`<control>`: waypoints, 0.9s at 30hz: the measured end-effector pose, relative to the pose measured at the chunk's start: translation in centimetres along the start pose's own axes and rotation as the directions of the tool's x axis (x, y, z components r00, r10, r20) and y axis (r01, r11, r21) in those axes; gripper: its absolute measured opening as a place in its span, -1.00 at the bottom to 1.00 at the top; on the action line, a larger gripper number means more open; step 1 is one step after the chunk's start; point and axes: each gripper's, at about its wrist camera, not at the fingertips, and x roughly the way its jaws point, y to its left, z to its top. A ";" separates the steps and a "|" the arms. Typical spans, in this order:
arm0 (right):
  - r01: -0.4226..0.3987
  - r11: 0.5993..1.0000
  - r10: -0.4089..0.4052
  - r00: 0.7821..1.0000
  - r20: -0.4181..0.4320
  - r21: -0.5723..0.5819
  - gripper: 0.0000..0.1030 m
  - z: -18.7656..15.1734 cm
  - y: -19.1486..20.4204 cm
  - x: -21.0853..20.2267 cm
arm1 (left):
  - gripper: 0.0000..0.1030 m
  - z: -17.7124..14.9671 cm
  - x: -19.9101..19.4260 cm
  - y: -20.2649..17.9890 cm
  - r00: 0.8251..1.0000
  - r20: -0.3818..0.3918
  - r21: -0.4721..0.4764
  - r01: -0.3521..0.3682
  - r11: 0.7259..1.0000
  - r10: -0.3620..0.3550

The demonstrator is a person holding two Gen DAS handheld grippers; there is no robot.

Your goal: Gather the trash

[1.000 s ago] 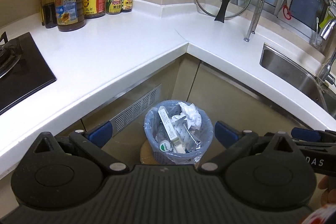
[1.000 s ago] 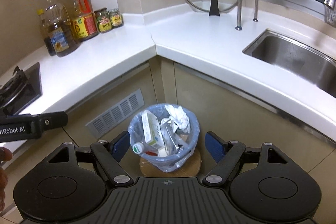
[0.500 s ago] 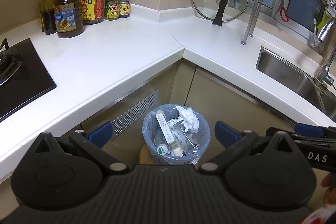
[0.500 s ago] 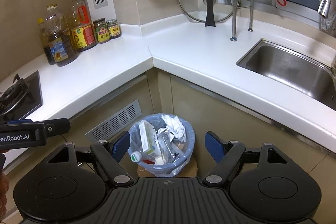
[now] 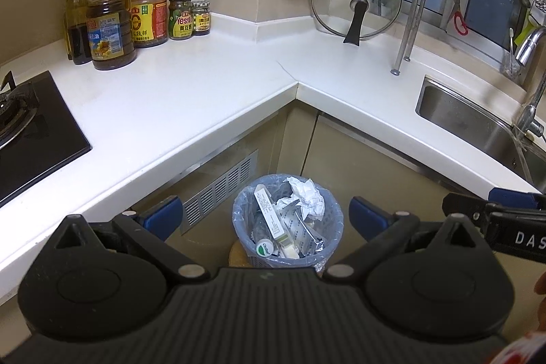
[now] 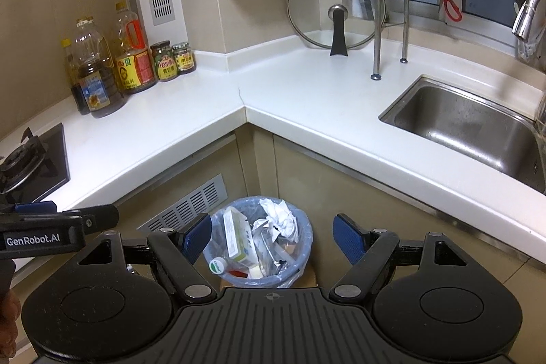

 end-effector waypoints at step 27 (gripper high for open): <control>-0.001 1.000 0.001 1.000 0.010 0.002 0.52 0.4 -0.1 -0.1 | 0.99 0.4 0.0 0.3 1.000 0.014 0.006 0.003 1.000 -0.003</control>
